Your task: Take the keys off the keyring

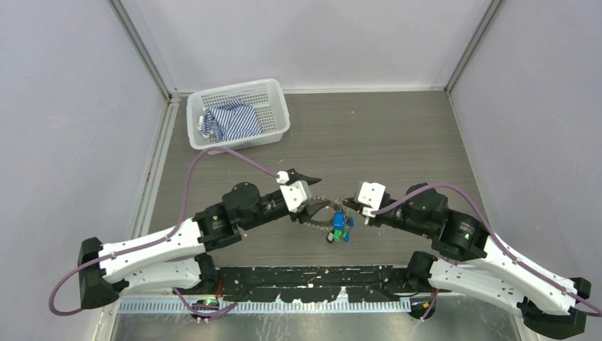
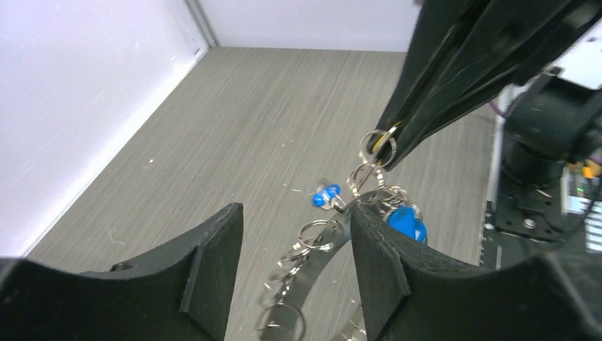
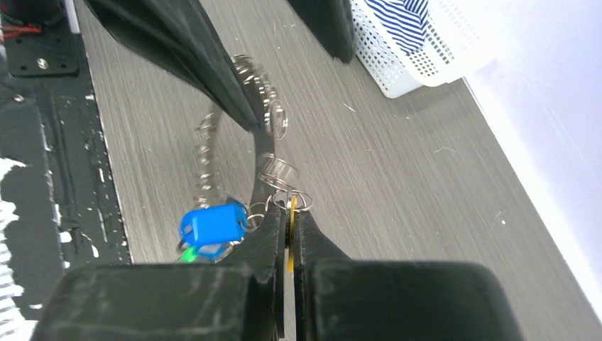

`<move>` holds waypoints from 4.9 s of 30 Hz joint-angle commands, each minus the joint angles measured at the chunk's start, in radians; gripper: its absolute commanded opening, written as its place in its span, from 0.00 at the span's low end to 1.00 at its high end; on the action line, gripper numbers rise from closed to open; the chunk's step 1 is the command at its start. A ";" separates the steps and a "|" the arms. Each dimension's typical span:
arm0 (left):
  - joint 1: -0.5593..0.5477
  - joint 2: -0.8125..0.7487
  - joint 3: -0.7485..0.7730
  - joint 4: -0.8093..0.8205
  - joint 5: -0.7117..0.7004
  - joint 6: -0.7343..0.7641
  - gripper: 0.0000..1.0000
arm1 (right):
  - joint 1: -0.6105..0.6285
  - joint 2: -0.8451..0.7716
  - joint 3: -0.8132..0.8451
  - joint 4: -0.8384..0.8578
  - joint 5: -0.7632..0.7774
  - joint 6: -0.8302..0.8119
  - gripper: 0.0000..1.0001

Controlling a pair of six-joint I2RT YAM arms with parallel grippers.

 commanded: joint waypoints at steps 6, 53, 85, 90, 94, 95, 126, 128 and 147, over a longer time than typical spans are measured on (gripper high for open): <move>0.002 -0.051 0.122 -0.188 0.060 0.029 0.53 | 0.006 0.003 -0.003 0.203 -0.020 -0.131 0.01; 0.194 0.092 0.045 0.093 0.522 -0.166 0.38 | 0.013 0.024 0.194 0.115 -0.153 -0.306 0.01; 0.110 0.017 -0.043 0.048 0.110 -0.242 0.55 | 0.013 0.042 0.131 0.252 -0.074 -0.211 0.01; 0.166 -0.087 -0.088 0.114 0.319 -0.269 0.63 | 0.013 0.022 0.111 0.265 -0.090 -0.187 0.01; 0.175 -0.049 -0.059 0.098 0.424 -0.303 0.65 | 0.012 0.058 0.126 0.260 -0.103 -0.189 0.01; 0.178 -0.044 -0.057 0.107 0.426 -0.312 0.65 | 0.013 0.066 0.128 0.253 -0.102 -0.194 0.01; 0.180 0.032 -0.202 0.481 0.392 -0.341 0.06 | 0.013 0.119 0.166 0.313 -0.083 -0.154 0.01; 0.180 -0.017 -0.195 0.339 0.232 -0.278 0.12 | 0.013 0.142 0.197 0.257 -0.075 -0.152 0.01; 0.203 -0.333 -0.092 0.045 -0.091 -0.183 0.61 | 0.012 0.528 0.698 -0.453 0.378 0.517 0.01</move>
